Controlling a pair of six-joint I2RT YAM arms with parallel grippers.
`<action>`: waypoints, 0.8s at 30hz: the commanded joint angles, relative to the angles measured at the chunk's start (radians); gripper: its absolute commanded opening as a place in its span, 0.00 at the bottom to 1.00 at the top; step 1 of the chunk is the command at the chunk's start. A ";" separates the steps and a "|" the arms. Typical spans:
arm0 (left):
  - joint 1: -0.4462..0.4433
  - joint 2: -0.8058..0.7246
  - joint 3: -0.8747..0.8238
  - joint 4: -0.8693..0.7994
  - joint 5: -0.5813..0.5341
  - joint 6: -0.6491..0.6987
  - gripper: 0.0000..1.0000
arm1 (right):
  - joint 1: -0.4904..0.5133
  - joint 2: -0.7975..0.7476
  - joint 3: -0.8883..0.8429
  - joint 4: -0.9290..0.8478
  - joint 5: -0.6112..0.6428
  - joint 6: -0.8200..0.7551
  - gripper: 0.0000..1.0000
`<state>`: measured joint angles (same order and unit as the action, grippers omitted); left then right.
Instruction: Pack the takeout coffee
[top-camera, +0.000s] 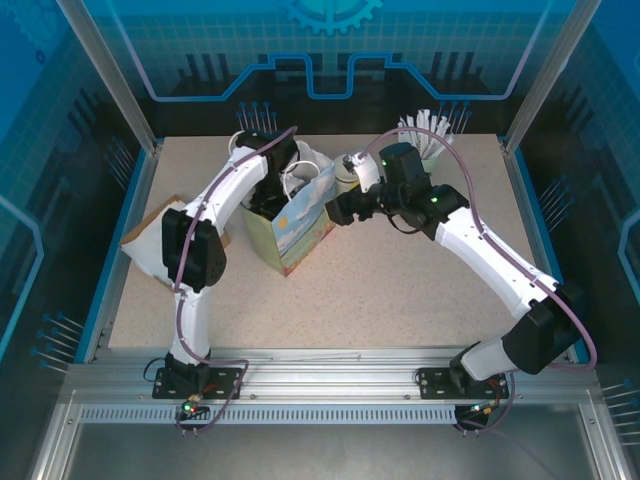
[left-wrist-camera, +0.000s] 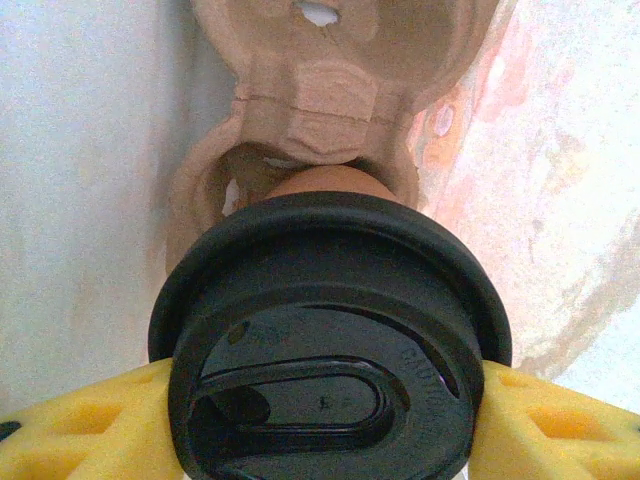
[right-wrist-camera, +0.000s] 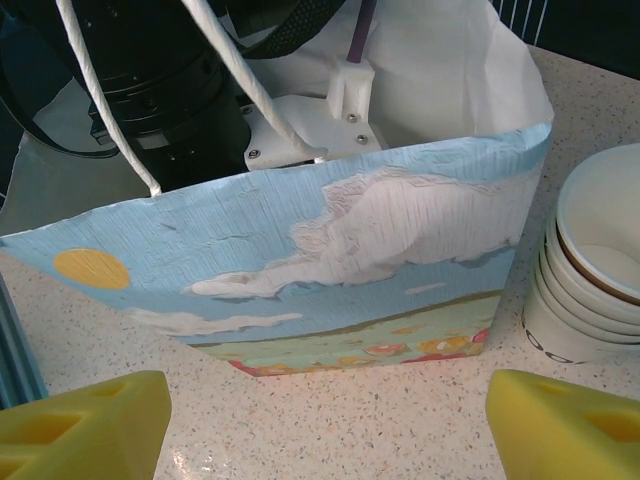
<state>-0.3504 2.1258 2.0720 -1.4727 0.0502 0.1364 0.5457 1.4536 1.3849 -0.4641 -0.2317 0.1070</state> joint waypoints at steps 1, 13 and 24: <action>0.008 0.030 -0.019 0.027 -0.007 -0.009 0.38 | 0.017 0.001 0.019 -0.014 0.002 -0.005 0.84; 0.005 0.075 -0.024 0.066 -0.013 -0.026 0.38 | 0.020 0.005 0.015 -0.015 0.002 -0.003 0.84; -0.005 0.124 -0.053 0.111 -0.023 -0.036 0.39 | 0.023 0.010 0.013 -0.016 0.000 -0.003 0.84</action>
<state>-0.3515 2.1662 2.0689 -1.4487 0.0525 0.1207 0.5518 1.4536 1.3849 -0.4641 -0.2317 0.1070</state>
